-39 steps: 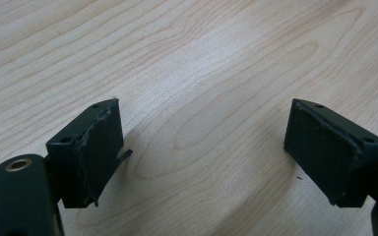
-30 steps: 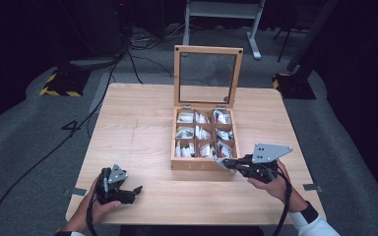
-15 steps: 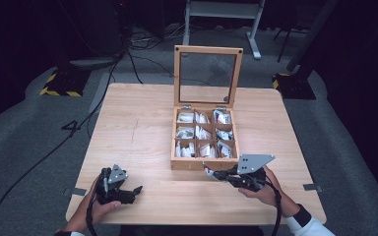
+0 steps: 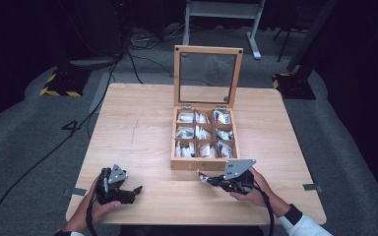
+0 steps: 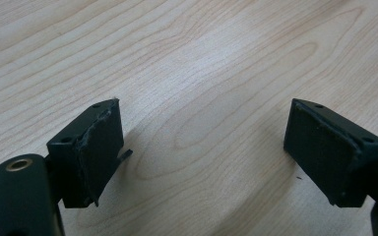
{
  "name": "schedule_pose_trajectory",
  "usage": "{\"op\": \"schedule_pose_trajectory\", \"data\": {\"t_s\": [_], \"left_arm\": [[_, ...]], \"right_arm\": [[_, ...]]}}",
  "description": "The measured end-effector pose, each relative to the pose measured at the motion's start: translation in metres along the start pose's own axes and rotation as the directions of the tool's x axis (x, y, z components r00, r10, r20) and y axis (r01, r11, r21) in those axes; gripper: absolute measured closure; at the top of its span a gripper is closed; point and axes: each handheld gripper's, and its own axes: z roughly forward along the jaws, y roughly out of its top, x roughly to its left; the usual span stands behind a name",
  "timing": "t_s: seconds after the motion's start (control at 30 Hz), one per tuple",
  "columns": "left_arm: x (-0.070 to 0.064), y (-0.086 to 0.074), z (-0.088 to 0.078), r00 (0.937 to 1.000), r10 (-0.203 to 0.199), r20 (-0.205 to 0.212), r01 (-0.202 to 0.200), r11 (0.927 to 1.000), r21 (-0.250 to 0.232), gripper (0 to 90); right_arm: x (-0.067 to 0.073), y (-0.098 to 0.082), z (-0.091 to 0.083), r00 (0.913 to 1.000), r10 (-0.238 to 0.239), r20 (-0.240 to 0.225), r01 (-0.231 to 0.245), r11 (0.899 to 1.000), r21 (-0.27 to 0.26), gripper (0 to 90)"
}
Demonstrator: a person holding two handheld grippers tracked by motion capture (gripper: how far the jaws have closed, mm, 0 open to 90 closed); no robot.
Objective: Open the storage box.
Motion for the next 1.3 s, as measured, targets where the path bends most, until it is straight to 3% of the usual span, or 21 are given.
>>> {"op": "schedule_pose_trajectory", "data": {"t_s": [0.37, 0.57, 0.67, 0.97, 1.1, 1.3], "left_arm": [[0.0, 0.0, 0.0, 1.0, 0.0, 0.0, 0.0, 1.0, 0.0, 15.5], [0.0, 0.0, 0.0, 1.0, 0.0, 0.0, 0.0, 1.0, 0.001, 15.5], [0.0, 0.0, 0.0, 1.0, 0.0, 0.0, 0.0, 1.0, 0.001, 15.5], [0.0, 0.0, 0.0, 1.0, -0.001, 0.0, 0.001, 1.0, 0.001, 15.5], [0.0, 0.0, 0.0, 1.0, 0.0, 0.001, 0.0, 1.0, 0.001, 15.5], [0.001, 0.0, 0.0, 1.0, 0.001, 0.004, -0.001, 1.0, 0.003, 15.3]], "right_arm": [[0.011, -0.002, 0.014, 0.9983, -0.032, -0.048, 0.034, 0.998, 0.048, 87.4], [0.017, -0.006, 0.024, 0.9957, -0.02, -0.09, 0.027, 0.996, 0.081, 82.7], [0.02, -0.009, 0.029, 0.9932, -0.012, -0.115, 0.024, 0.995, 0.1, 73.2], [0.021, -0.011, 0.032, 0.9896, -0.001, -0.144, 0.018, 0.994, 0.112, 63.5], [0.022, -0.012, 0.031, 0.9873, 0.0, -0.159, 0.017, 0.994, 0.107, 52.5], [0.022, -0.015, 0.017, 0.9909, -0.003, -0.135, 0.015, 0.996, 0.089, 37.5]]}}
